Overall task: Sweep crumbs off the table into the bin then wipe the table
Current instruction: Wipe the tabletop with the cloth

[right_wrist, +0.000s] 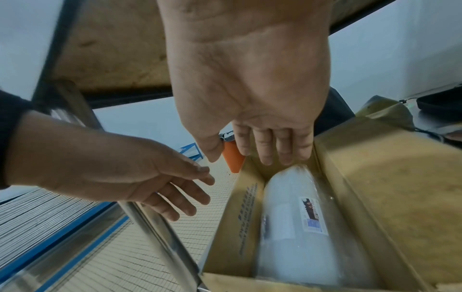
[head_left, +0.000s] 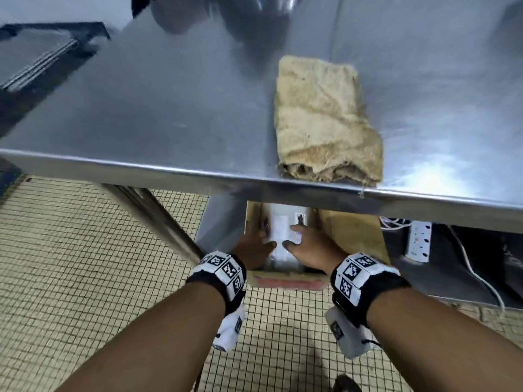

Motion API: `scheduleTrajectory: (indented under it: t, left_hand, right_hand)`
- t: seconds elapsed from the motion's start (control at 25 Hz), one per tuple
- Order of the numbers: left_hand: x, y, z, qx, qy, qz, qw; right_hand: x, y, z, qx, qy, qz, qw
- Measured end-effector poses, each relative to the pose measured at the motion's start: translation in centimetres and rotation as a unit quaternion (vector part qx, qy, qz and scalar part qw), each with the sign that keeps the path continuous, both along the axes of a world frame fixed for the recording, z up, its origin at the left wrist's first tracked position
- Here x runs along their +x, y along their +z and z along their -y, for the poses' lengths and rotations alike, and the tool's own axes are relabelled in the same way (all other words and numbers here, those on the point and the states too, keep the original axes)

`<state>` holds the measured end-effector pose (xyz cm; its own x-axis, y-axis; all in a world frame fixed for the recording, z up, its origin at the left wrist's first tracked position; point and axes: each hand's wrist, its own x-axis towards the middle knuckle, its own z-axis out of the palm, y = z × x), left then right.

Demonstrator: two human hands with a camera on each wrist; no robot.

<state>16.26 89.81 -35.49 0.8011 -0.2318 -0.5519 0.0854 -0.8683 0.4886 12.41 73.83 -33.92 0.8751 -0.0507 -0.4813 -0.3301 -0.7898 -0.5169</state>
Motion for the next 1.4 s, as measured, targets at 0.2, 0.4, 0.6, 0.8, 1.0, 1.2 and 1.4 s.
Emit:
scheduleTrajectory:
  t: [0.2, 0.4, 0.6, 0.8, 1.0, 1.2, 1.4]
  left_hand:
    - [-2.6, 9.6, -1.7, 0.001, -0.030, 0.012, 0.999]
    - [-4.1, 18.6, -3.1, -0.039, -0.027, 0.031, 0.998]
    - [-5.9, 27.1, -3.9, -0.055, -0.053, 0.079, 0.994]
    - [-5.2, 32.3, -3.7, -0.073, -0.059, 0.121, 0.988]
    - [-2.5, 34.4, -2.5, -0.024, -0.056, 0.170, 0.984]
    - [1.0, 32.9, -0.2, 0.021, -0.022, 0.202, 0.979]
    - [4.0, 30.4, 1.2, 0.066, 0.010, 0.199, 0.978]
  right_hand:
    - [-2.3, 9.3, -2.0, -0.023, 0.025, -0.005, 0.999]
    - [-4.6, 17.0, -3.3, -0.065, 0.016, 0.034, 0.997]
    - [-7.4, 24.0, -4.5, -0.055, -0.012, 0.075, 0.996]
    - [-7.5, 29.6, -4.0, -0.017, -0.034, 0.124, 0.992]
    - [-5.1, 32.8, -2.2, -0.038, -0.067, 0.189, 0.979]
    - [-0.7, 32.6, -0.4, -0.111, -0.053, 0.227, 0.966]
    - [3.3, 30.9, 1.0, -0.134, -0.024, 0.225, 0.965]
